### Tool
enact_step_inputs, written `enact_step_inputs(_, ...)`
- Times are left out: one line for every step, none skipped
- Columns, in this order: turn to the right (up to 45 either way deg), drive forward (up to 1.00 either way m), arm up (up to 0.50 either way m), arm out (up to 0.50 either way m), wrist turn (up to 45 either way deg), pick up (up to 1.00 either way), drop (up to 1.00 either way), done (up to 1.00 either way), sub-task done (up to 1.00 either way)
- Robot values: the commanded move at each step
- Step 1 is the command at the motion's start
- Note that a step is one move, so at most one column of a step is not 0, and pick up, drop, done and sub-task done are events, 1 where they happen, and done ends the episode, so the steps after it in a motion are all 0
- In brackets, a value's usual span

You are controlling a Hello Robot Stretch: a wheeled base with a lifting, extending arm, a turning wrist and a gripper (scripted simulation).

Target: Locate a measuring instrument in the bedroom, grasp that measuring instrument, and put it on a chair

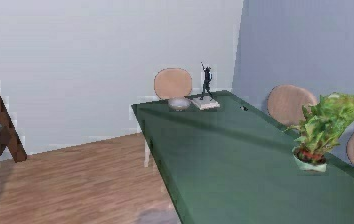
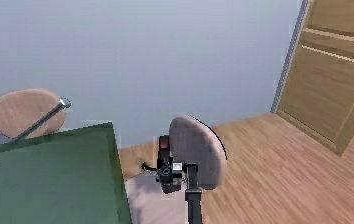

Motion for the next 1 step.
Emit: enact_step_inputs(0.0, 0.0, -0.32, 0.0, 0.0, 0.0, 0.0, 0.0, 0.0)
